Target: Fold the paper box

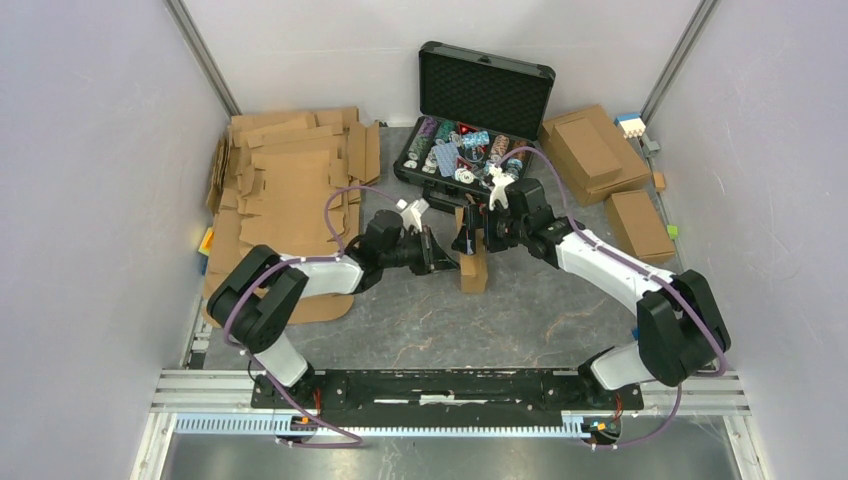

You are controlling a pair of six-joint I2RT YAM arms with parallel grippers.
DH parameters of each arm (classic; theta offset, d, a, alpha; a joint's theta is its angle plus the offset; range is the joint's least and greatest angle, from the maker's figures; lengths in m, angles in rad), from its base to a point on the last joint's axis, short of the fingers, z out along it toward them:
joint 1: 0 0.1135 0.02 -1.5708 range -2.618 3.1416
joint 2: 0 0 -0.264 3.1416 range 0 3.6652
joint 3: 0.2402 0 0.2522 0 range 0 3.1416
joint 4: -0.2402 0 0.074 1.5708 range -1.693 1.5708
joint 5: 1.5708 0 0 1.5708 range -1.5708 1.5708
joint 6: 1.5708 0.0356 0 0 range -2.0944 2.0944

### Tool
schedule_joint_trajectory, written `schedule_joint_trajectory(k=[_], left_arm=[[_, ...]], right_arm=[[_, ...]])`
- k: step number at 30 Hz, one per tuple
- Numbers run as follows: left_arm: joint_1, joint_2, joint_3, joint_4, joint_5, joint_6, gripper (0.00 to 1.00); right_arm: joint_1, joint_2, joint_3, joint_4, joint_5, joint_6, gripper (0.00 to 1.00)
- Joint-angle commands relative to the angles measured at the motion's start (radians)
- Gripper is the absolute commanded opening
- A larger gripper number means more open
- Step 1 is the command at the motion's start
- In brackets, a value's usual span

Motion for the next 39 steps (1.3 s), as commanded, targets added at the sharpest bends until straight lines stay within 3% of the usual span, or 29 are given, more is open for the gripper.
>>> schedule_joint_trajectory(k=[1,8,14,17,25,28,33,36,39], left_arm=[[-0.056,0.041,0.048,0.079,0.013,0.007,0.16],[-0.153,0.079,0.102,0.125,-0.062,-0.009,0.14],[-0.17,-0.035,0.015,0.11,-0.184,0.019,0.13],[-0.132,-0.104,-0.031,0.016,-0.183,0.046,0.14],[0.075,-0.234,-0.112,-0.15,-0.08,0.129,0.16],[0.096,-0.291,-0.099,-0.224,-0.135,0.194,0.17],[0.11,-0.299,-0.057,-0.301,-0.186,0.259,0.18],[0.113,-0.278,-0.055,-0.283,-0.174,0.272,0.17],[0.114,-0.293,-0.066,-0.284,-0.199,0.302,0.17]], right_arm=[[0.001,0.007,0.052,-0.027,-0.02,-0.048,0.98],[0.001,0.009,0.113,-0.207,0.06,-0.271,0.98],[0.003,-0.029,0.087,-0.224,0.081,-0.361,0.98],[0.016,-0.009,0.093,-0.214,0.034,-0.38,0.98],[0.11,0.064,0.174,-0.257,0.162,-0.389,0.98],[0.141,0.108,0.222,-0.315,0.278,-0.383,0.98],[0.145,0.121,0.22,-0.316,0.346,-0.36,0.98],[0.145,0.113,0.215,-0.3,0.352,-0.353,0.87],[0.145,0.11,0.217,-0.295,0.33,-0.367,0.67]])
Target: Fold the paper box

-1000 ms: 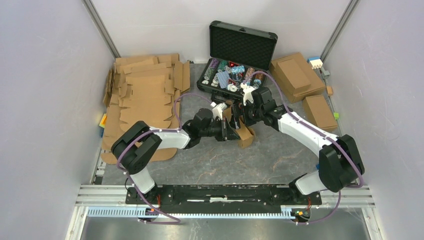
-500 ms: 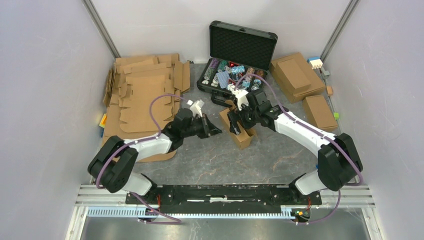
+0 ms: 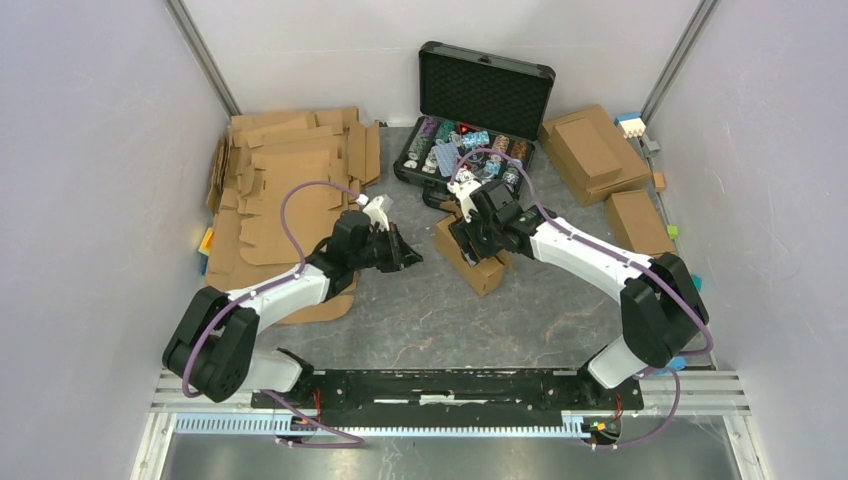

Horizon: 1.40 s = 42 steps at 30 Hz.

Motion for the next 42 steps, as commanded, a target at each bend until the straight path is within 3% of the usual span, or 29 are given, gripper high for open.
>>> schedule_joint_trajectory(k=[1,4,10,18,25,33,38,42], left_arm=[[0.008,-0.013,0.018,-0.014,-0.042,0.097,0.18],[0.016,-0.046,0.009,-0.025,-0.064,0.106,0.26],[0.03,-0.117,-0.021,-0.003,-0.068,0.124,0.49],[0.029,-0.232,-0.108,0.135,0.035,0.152,0.59],[0.026,-0.217,-0.178,0.359,0.212,0.121,0.71],[0.001,-0.112,-0.144,0.391,0.313,0.106,0.73],[-0.005,-0.041,-0.107,0.363,0.327,0.102,0.59],[-0.014,-0.054,-0.083,0.253,0.247,0.159,0.59]], right_arm=[[-0.004,-0.018,0.025,0.014,0.007,-0.017,0.6],[-0.003,-0.061,-0.019,0.03,-0.047,-0.048,0.51],[0.002,-0.174,-0.103,0.035,-0.186,-0.065,0.46],[0.074,-0.283,-0.183,-0.088,-0.185,-0.105,0.48],[0.122,-0.351,-0.239,-0.099,-0.202,-0.114,0.48],[0.164,-0.371,-0.241,-0.126,-0.184,-0.103,0.48],[0.17,-0.373,-0.236,-0.127,-0.185,-0.101,0.47],[0.174,-0.368,-0.238,-0.124,-0.186,-0.102,0.47]])
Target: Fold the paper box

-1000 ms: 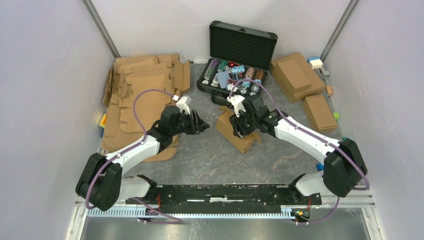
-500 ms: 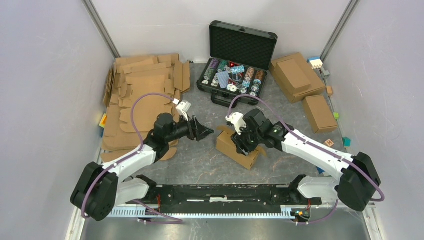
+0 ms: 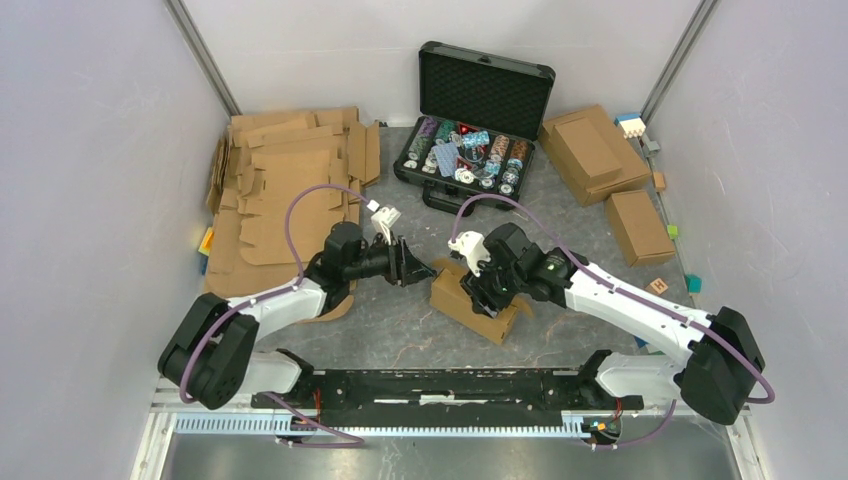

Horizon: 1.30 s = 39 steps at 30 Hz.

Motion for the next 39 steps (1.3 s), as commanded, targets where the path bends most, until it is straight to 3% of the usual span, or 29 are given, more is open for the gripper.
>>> schedule_joint_trajectory(k=[1,5,8,13,17,24,27,31,39], left_arm=[[-0.013,-0.027,0.051,-0.054,-0.052,0.06,0.6],[-0.018,-0.038,0.048,-0.064,-0.069,0.073,0.68],[-0.025,-0.019,0.066,-0.086,-0.07,0.08,0.68],[-0.042,-0.04,0.066,-0.101,-0.09,0.096,0.57],[-0.054,-0.046,0.068,-0.102,-0.09,0.106,0.41],[-0.113,-0.041,0.091,-0.129,-0.103,0.141,0.32],[-0.151,-0.054,0.105,-0.176,-0.169,0.178,0.27],[-0.208,-0.069,0.139,-0.292,-0.335,0.237,0.06],[-0.23,-0.084,0.148,-0.328,-0.423,0.241,0.03]], right_arm=[[0.009,-0.019,0.007,0.009,0.002,-0.002,0.47],[0.013,-0.008,0.011,0.011,-0.006,-0.004,0.46],[0.02,0.002,0.017,0.009,-0.011,-0.006,0.46],[0.024,0.016,0.025,0.004,-0.002,-0.005,0.44],[0.029,0.024,0.03,-0.004,0.009,-0.004,0.43],[0.031,0.013,0.028,0.003,0.017,0.004,0.43],[0.033,0.013,0.027,0.009,0.014,0.006,0.43],[0.038,0.02,0.028,0.006,0.031,0.008,0.42],[0.054,0.03,0.043,-0.014,0.106,0.009,0.42]])
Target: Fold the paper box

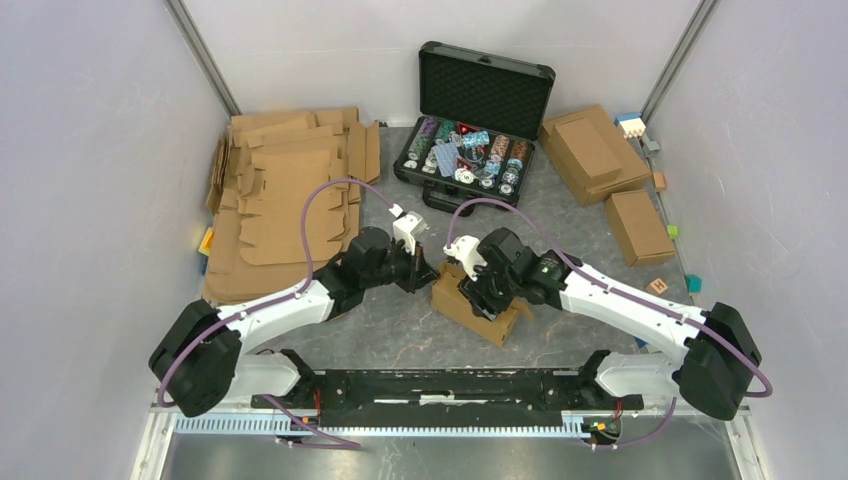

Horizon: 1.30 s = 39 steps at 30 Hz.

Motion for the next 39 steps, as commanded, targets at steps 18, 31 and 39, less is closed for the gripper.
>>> schedule_joint_trajectory(k=[18,31,39], left_arm=[[-0.064,0.039,0.075,-0.13,-0.192,0.097,0.02],[-0.134,0.109,0.126,-0.2,-0.339,0.102,0.04],[-0.062,0.003,0.062,-0.083,-0.215,0.033,0.43]], right_arm=[[0.016,0.018,0.063,0.038,0.155,0.015,0.42],[0.016,-0.018,-0.074,0.161,0.27,0.025,0.43],[0.025,0.002,-0.102,0.184,0.29,0.024,0.42]])
